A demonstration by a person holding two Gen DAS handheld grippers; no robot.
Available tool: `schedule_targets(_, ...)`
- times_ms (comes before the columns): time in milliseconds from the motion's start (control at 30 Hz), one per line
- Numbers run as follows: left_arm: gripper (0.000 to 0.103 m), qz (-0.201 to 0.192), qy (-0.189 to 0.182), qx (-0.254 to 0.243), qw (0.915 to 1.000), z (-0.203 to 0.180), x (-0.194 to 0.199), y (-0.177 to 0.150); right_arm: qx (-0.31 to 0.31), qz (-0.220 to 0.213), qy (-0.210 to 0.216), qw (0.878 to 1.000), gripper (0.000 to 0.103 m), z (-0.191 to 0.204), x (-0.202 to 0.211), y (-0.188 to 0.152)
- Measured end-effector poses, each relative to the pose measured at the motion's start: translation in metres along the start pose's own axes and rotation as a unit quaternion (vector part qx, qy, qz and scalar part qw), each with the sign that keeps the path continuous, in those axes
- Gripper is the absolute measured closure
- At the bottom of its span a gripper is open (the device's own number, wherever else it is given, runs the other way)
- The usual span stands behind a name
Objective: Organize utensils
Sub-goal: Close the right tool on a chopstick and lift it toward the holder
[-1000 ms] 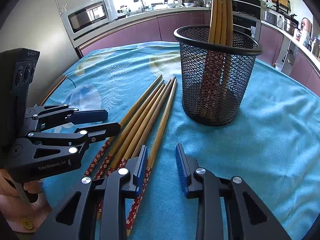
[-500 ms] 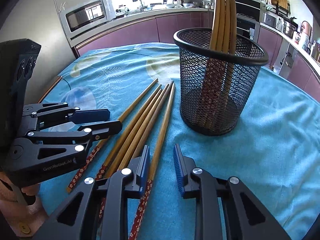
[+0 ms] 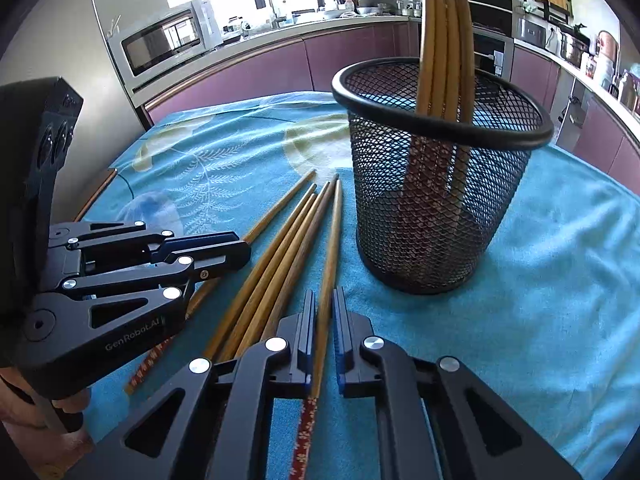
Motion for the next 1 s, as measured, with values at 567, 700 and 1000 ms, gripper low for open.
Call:
schedule_targets(567,0.095,-0.026,-0.029,0.020,0.9990,0.004,0.033,-0.005,-0.023,-0.018,0.048,0.998,0.097,-0.004,0.027,-0.005)
schedule_targets(700,0.095,-0.037,-0.048,0.022,0.9979,0.001,0.049,-0.004,-0.019,-0.028,0.067,0.997,0.097,0.000,0.037,-0.006)
schedule_targets(1000,0.095,-0.080,-0.104,0.024,0.9911,-0.002,0.097,0.008,-0.026,-0.074,0.090,0.993,0.097,-0.004,0.072,0.001)
Point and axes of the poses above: each gripper's, at about its wrist camera, not at the fingertips, and x roughly against the way its jaws point, z to its left, y to its top, the point moved 5 cm from there along -x, roughly the way its jaws point
